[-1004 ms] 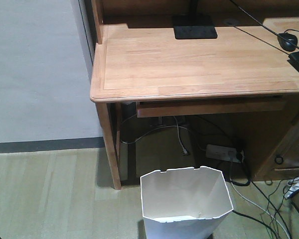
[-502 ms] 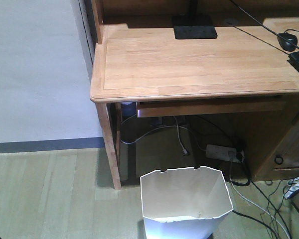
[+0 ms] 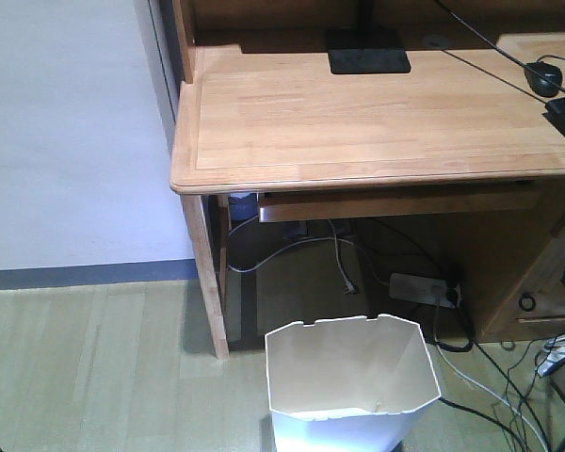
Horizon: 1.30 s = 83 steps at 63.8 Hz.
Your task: Move trash bin to bedside with robot
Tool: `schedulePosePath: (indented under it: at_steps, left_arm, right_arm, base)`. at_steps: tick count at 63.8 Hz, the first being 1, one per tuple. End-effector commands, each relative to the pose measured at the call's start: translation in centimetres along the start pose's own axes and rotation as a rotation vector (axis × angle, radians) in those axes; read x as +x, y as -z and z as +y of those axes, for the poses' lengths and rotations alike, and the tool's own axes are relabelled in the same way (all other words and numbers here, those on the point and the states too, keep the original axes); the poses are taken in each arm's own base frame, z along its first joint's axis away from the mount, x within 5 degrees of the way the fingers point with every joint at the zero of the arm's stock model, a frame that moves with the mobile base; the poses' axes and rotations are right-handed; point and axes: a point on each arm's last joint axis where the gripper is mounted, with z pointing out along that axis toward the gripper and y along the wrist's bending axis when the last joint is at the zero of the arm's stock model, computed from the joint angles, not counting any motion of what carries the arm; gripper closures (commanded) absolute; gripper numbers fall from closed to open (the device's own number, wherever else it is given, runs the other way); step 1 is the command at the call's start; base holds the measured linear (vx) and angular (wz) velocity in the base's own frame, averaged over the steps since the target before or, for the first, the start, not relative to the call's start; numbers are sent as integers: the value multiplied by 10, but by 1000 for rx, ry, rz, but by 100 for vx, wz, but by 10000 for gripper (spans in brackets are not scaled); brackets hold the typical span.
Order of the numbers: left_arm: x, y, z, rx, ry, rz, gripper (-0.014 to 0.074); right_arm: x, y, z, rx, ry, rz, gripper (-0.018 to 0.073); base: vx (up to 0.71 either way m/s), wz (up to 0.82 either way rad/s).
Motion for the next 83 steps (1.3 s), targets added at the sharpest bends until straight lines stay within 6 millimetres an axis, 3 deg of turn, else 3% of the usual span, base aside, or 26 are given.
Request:
schedulePosePath:
  at_steps: [1,21,44,59,73,83]
  left_arm:
    - [-3,0,0,7,23,-70,603]
    - [-3,0,0,7,23,-70,603]
    - [-3,0,0,7,23,-70,603]
    - [-3,0,0,7,23,-70,603]
    - [-3,0,0,7,23,-70,603]
    - [-3,0,0,7,23,-70,603]
  right_arm:
    - [-24,-10,0,-1,-9,-43,37]
    - [-50,-69,1,-11,-48,226,37]
    - [-47,-144,3,-82,117,542,40]
    - [-13,-192,5,-132,173,646,40]
    - [36,-230,-18,-124,87,771,40]
    - [74,-251,-17,-175,136,839,40]
  base:
    - [0,0]
    - [0,0]
    - [0,0]
    - [0,0]
    - [0,0]
    - [0,0]
